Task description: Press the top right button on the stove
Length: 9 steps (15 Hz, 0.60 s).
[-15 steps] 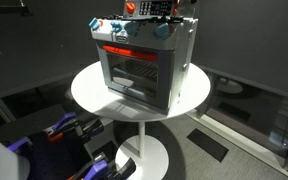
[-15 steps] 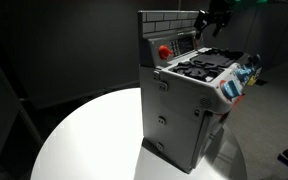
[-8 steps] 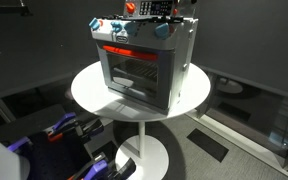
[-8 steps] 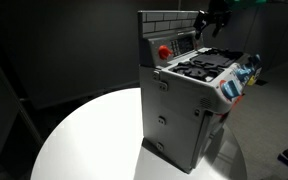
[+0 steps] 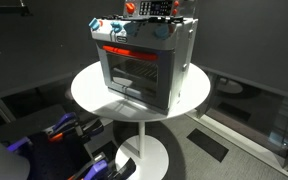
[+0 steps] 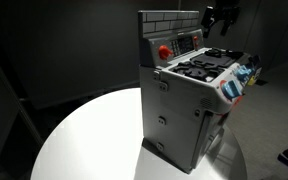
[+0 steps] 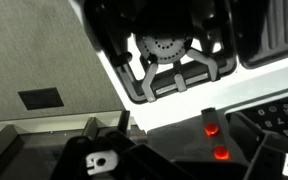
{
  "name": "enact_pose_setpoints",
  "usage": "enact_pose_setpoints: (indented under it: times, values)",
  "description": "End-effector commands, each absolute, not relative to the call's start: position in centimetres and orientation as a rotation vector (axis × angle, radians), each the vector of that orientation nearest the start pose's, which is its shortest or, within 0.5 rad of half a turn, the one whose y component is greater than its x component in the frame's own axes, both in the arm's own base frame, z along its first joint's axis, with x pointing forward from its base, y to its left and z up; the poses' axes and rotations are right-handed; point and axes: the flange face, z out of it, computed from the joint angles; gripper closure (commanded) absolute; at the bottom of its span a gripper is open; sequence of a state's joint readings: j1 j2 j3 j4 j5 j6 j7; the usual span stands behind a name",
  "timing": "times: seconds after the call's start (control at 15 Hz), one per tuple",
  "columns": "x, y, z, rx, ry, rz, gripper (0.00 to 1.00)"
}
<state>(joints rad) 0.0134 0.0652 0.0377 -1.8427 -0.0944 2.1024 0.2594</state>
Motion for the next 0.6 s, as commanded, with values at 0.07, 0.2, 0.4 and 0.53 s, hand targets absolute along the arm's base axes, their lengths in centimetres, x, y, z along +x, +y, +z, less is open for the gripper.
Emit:
enact_pose_setpoints:
  times: [0.07,0.2,0.4,0.53]
  values:
    - [56.8,2.1,52.7,-3.154,0.201,-0.168,0.00]
    - [55.8,1.9,53.2,-3.163,0.195,-0.103,0.00]
    - [54.9,1.4,53.7,-3.175,0.196,-0.048,0.00]
    - [55.8,1.9,53.2,-3.185,0.220,-0.076,0.00]
